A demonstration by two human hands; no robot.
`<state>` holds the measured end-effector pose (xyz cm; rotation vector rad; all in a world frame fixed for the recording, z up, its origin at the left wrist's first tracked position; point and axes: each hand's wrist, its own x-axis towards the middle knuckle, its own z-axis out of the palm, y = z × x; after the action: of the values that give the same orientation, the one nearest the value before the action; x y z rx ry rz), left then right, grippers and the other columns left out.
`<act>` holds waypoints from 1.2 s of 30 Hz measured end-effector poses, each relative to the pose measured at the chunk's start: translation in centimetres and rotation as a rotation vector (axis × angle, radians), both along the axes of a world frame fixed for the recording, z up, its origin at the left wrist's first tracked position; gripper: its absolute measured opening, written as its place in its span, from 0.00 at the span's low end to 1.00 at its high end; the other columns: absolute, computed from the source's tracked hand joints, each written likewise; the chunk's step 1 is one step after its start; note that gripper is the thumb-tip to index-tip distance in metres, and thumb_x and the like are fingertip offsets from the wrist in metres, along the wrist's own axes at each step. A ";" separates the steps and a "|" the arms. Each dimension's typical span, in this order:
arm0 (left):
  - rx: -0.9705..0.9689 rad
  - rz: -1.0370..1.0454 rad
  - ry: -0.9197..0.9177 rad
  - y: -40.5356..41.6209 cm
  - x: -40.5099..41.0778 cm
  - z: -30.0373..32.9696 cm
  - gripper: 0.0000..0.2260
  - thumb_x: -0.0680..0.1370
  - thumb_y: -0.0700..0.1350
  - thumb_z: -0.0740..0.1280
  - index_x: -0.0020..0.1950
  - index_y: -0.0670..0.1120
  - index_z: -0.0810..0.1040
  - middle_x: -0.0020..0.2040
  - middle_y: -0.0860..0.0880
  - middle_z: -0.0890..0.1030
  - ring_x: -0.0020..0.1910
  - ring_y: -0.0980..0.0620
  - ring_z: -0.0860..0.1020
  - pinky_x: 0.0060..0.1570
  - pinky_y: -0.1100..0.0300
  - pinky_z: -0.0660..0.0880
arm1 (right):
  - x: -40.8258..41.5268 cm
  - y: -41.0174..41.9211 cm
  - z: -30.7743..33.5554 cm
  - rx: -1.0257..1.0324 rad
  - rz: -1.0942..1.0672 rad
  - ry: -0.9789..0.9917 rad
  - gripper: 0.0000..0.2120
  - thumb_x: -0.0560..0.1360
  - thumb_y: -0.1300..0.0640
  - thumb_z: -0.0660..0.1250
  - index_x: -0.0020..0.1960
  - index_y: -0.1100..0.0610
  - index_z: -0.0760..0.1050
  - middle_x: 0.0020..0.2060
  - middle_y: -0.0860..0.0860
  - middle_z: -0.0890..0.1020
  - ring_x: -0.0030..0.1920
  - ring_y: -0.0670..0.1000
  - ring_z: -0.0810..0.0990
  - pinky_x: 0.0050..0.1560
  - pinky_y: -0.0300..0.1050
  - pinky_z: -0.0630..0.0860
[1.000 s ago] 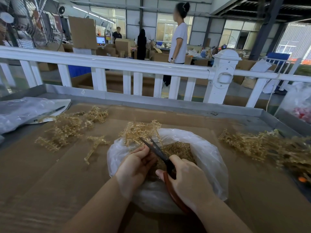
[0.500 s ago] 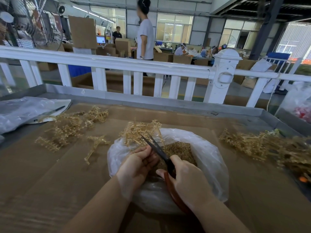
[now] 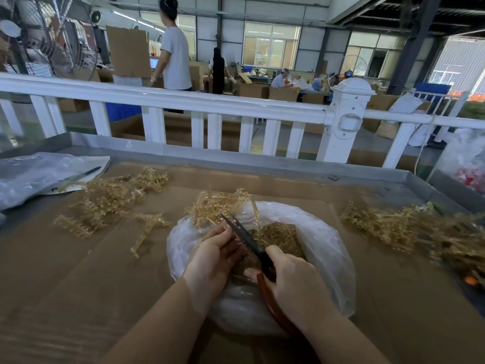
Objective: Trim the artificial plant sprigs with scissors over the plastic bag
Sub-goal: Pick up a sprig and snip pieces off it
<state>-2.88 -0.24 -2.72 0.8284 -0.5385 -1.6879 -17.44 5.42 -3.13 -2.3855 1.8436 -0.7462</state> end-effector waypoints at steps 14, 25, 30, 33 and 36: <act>-0.044 0.039 -0.030 0.1 -0.2 -0.5 0.05 0.76 0.33 0.63 0.42 0.39 0.77 0.34 0.46 0.82 0.31 0.54 0.80 0.32 0.64 0.79 | 0.0 0.2 0.2 0.004 -0.008 -0.037 0.16 0.73 0.32 0.57 0.47 0.45 0.66 0.38 0.44 0.76 0.40 0.45 0.75 0.41 0.36 0.71; -0.033 0.010 0.002 0.3 0.1 -0.5 0.07 0.77 0.33 0.62 0.41 0.40 0.77 0.34 0.46 0.82 0.32 0.54 0.81 0.37 0.62 0.80 | 0.0 0.3 -0.1 0.006 0.001 -0.044 0.16 0.73 0.31 0.57 0.44 0.43 0.62 0.37 0.43 0.74 0.37 0.43 0.71 0.35 0.32 0.63; -0.020 -0.002 -0.007 0.2 0.1 -0.6 0.07 0.77 0.32 0.62 0.40 0.40 0.76 0.32 0.46 0.81 0.30 0.54 0.81 0.35 0.63 0.79 | 0.0 0.1 0.0 0.033 0.004 -0.041 0.16 0.74 0.32 0.57 0.45 0.45 0.62 0.37 0.44 0.75 0.38 0.46 0.74 0.37 0.36 0.65; -0.008 0.005 0.001 0.1 0.1 -0.7 0.08 0.77 0.32 0.62 0.40 0.40 0.76 0.31 0.46 0.81 0.29 0.55 0.80 0.31 0.65 0.79 | 0.0 0.1 0.1 0.027 0.000 -0.029 0.17 0.74 0.32 0.57 0.45 0.45 0.62 0.35 0.44 0.73 0.37 0.47 0.75 0.36 0.37 0.65; -0.005 0.004 0.009 -0.2 0.1 -1.0 0.07 0.76 0.32 0.63 0.41 0.40 0.76 0.33 0.46 0.81 0.31 0.54 0.80 0.32 0.64 0.79 | -0.1 0.1 0.1 0.033 -0.001 -0.029 0.17 0.74 0.32 0.57 0.45 0.46 0.63 0.36 0.44 0.75 0.39 0.48 0.77 0.38 0.39 0.70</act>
<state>-2.79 -0.39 -3.68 0.8178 -0.5349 -1.6854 -17.53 5.47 -3.00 -2.3416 1.8312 -0.7410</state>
